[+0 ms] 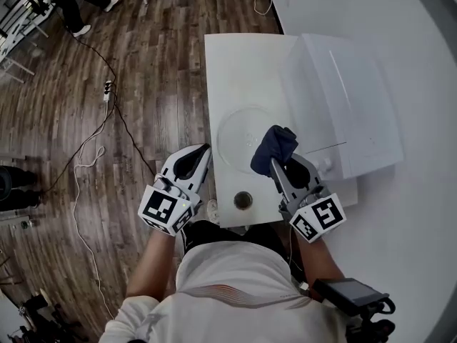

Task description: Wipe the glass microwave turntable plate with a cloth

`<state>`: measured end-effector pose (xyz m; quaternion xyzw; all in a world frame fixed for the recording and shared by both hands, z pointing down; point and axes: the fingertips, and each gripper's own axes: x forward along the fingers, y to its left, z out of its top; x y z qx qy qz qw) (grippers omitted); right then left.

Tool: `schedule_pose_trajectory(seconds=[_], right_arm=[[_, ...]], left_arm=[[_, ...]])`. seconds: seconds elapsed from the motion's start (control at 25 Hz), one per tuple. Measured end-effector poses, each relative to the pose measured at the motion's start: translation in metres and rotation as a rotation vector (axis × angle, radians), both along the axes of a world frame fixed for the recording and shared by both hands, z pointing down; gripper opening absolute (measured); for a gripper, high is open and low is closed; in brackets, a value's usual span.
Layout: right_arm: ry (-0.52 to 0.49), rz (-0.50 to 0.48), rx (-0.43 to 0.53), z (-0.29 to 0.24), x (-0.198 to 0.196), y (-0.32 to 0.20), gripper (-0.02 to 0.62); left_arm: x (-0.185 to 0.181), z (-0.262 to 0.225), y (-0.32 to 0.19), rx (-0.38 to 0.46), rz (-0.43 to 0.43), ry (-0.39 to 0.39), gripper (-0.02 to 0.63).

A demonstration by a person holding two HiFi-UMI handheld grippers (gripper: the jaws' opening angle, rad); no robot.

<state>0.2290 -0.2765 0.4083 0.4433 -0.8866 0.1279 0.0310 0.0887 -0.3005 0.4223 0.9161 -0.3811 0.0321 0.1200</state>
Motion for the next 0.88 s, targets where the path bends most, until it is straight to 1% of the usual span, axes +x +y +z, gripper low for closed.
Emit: schedule_pose_trajectory(seconds=[0.2,0.36,0.48,0.68,0.8,0.88], right_arm=[[-0.033,0.041,0.070,-0.041,0.007,0.022,0.061],[-0.042,0.062,0.148,-0.071,0.016,0.035,0.061],[-0.048,0.069,0.152,-0.076,0.024,0.048,0.061],[-0.053,0.047,0.174,-0.091,0.030,0.079,0.061],[-0.057,0.049,0.165,-0.091,0.035,0.111,0.061],[-0.051,0.044,0.177,-0.091,0.038,0.134,0.061]], left_arm=[[-0.005,-0.015,0.019,0.019,0.034,0.017,0.011],[-0.005,-0.034,0.029,0.065,0.046,0.017,0.011],[-0.001,-0.044,0.045,0.085,0.046,0.020,0.011],[0.005,-0.070,0.077,0.120,0.035,0.016,0.011],[0.007,-0.078,0.110,0.133,0.033,0.018,0.011],[0.010,-0.082,0.132,0.153,0.036,0.013,0.011]])
